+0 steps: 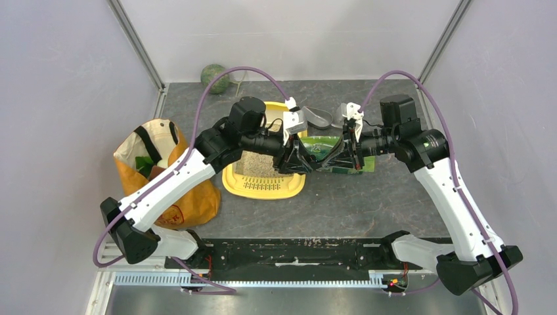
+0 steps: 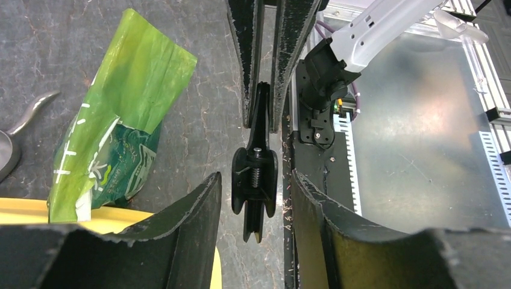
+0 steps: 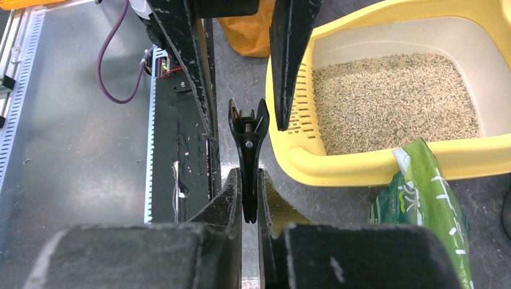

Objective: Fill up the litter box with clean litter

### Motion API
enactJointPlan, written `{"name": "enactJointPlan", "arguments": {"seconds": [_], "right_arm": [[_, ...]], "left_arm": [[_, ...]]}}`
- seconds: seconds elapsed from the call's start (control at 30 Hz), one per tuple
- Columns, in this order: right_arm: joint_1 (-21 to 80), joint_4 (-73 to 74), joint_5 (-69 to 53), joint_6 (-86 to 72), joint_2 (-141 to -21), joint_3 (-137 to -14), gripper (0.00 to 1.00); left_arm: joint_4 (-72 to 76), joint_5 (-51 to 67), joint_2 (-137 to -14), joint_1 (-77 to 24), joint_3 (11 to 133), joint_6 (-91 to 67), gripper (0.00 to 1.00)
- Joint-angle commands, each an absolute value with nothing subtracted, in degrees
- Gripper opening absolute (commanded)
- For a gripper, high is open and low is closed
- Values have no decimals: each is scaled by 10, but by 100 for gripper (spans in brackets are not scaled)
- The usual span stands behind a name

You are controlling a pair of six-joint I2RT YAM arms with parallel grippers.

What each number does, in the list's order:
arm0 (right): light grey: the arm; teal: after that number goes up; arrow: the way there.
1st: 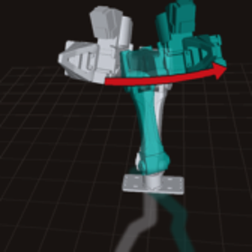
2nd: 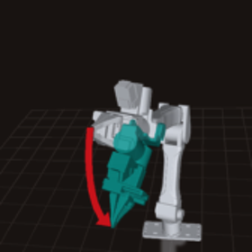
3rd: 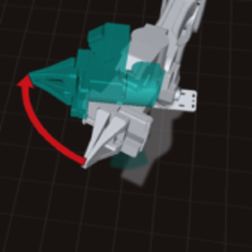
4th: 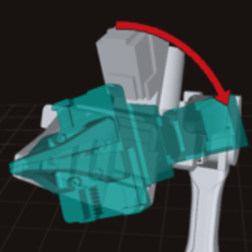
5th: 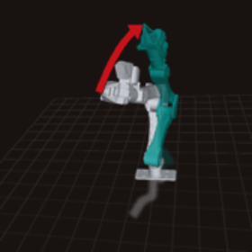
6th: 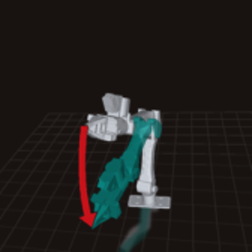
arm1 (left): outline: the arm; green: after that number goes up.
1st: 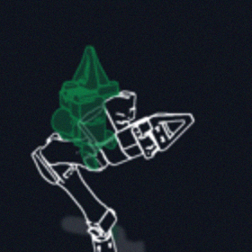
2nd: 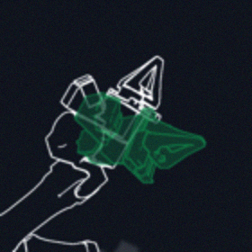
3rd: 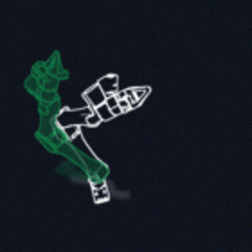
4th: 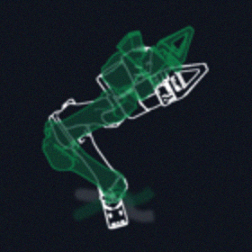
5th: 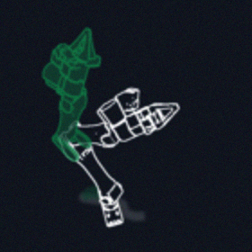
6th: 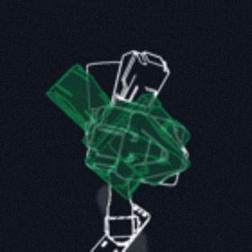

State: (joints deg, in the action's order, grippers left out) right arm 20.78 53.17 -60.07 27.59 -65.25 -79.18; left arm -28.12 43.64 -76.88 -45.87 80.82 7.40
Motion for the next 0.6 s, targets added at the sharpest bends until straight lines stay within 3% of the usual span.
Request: {"name": "enactJointPlan", "arguments": {"seconds": [0.0, 0.2, 0.57], "right_arm": [[209, 512, -603, 271, -638, -791, 4], [209, 513, -603, 273, -639, -790, 4], [208, 516, -602, 277, -639, -788, 4]], "left_arm": [[-266, 445, -775, -460, 817, 58, 51], [-265, 450, -775, -459, 817, 58, 35], [-261, 454, -770, -459, 820, 49, 45]]}}
